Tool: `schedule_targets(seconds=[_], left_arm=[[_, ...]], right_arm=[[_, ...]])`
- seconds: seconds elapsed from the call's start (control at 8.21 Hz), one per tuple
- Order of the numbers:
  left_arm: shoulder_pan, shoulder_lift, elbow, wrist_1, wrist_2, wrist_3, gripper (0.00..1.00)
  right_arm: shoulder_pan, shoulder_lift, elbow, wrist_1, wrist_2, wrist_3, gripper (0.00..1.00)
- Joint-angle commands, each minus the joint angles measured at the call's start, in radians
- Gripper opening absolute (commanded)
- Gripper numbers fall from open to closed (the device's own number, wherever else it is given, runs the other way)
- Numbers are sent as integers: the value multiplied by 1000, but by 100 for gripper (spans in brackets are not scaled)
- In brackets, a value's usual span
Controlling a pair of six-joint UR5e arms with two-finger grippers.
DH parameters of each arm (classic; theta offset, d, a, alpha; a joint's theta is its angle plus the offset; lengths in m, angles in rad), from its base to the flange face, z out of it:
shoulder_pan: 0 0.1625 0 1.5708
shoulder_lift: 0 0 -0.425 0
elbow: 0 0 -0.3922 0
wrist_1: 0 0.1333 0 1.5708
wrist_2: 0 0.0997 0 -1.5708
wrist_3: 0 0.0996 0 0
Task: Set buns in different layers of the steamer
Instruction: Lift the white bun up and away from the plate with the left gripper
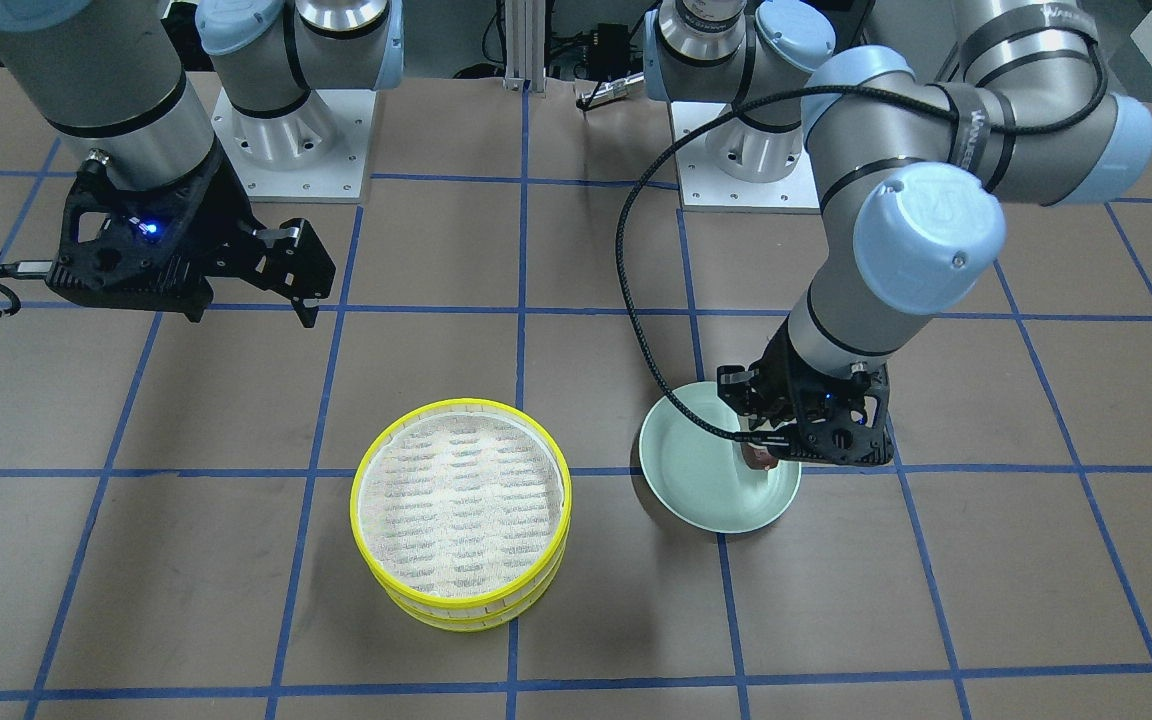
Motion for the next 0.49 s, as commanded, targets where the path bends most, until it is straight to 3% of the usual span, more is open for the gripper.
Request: schedule_targets(seconds=[0.0,0.37], left_arm=[[-1,77,31,-77,31,-21,0],[-1,114,22,-123,57,-22,0]], right_arm=[[0,0,0,-1,0,-1,100],[2,58,11,-63,15,18,100]])
